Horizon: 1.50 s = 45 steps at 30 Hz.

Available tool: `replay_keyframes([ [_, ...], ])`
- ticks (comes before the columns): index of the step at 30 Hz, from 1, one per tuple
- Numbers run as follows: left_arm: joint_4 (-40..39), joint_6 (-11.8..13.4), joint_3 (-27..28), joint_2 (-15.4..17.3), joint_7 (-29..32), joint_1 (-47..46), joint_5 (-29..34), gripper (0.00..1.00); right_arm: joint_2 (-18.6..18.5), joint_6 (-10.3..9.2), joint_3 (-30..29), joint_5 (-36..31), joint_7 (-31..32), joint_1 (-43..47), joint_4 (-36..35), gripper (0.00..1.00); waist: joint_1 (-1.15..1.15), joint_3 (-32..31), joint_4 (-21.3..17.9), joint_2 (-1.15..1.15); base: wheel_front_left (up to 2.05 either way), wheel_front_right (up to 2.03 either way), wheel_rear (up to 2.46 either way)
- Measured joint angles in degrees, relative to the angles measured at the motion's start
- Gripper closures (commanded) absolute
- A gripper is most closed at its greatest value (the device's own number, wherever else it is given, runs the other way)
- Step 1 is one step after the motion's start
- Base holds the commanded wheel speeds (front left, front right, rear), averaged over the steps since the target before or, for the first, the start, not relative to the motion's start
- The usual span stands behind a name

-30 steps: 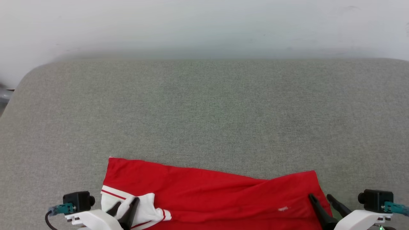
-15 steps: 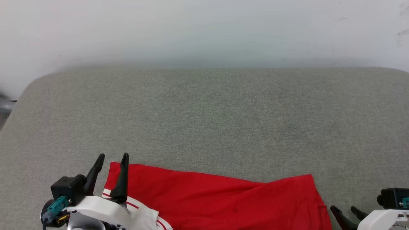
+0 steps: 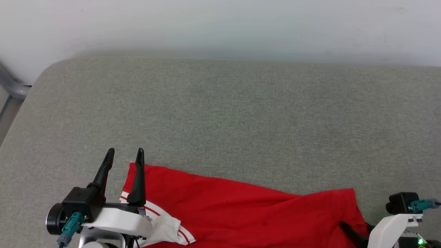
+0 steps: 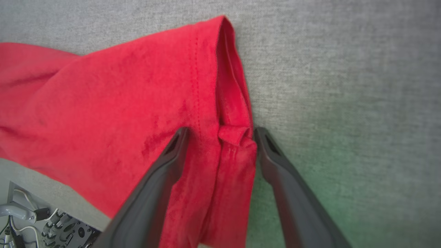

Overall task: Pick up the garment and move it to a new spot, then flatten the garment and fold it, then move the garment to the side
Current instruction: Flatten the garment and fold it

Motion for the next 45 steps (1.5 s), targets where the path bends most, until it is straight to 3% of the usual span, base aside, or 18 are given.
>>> replay_keyframes([
  [3,0.18,-0.54,0.63,-0.90,0.00,-0.02,0.71,0.00,0.03,-0.02,1.45,1.20,1.21,-0.47,1.35,0.00,0.00,0.92,0.75,0.00,0.00,0.00,0.00],
  [4,0.33,-0.62,0.70,-1.20,0.00,-0.03,1.03,0.00,0.03,-0.07,1.66,1.59,1.47,-0.60,1.59,0.45,0.00,1.20,0.96,0.00,0.00,0.00,0.00],
  [5,0.34,-0.88,0.96,-1.51,0.00,-0.03,1.31,0.00,0.01,-0.11,1.83,1.71,1.49,-0.75,1.78,0.64,0.00,1.45,1.11,0.00,0.00,0.00,0.00],
  [6,0.33,-1.03,1.19,-1.81,0.00,-0.05,1.43,0.00,-0.01,-0.11,1.98,2.03,1.70,-0.87,1.94,0.89,0.00,1.65,1.20,0.00,0.00,0.00,0.00],
  [7,0.43,-1.15,1.35,-2.02,0.00,-0.07,1.70,0.00,0.00,-0.11,2.09,2.55,1.90,-1.04,2.09,1.00,0.00,1.80,1.27,0.00,0.00,0.00,0.00],
  [18,2.68,-2.41,2.76,-2.53,0.00,1.29,3.76,0.00,-1.09,0.05,1.12,3.52,0.73,-1.71,0.24,1.00,0.00,-0.45,-0.73,0.00,0.00,0.00,0.00],
  [30,3.28,-2.30,2.33,-1.87,0.20,2.48,4.34,0.00,-2.89,0.03,-15.59,1.16,8.44,1.67,-0.04,1.00,0.00,-3.43,-5.00,0.00,0.00,0.00,0.00],
  [36,3.07,-1.98,2.20,-1.60,0.44,2.69,4.34,0.00,1.91,0.01,-16.28,11.24,14.41,1.52,-4.35,1.00,0.00,-3.68,-5.37,0.00,0.00,0.00,0.00],
  [42,3.01,-1.97,1.71,-1.49,0.69,2.55,4.34,0.00,9.94,0.00,-11.92,26.69,22.14,1.19,-10.11,1.00,0.00,-3.83,-4.03,0.00,0.00,0.00,0.00],
  [45,2.96,-2.08,1.19,-1.56,0.70,1.94,4.34,0.00,11.80,0.00,-9.40,32.45,24.34,0.66,-11.22,1.00,0.00,-3.72,-2.77,0.00,0.00,0.00,0.00],
])
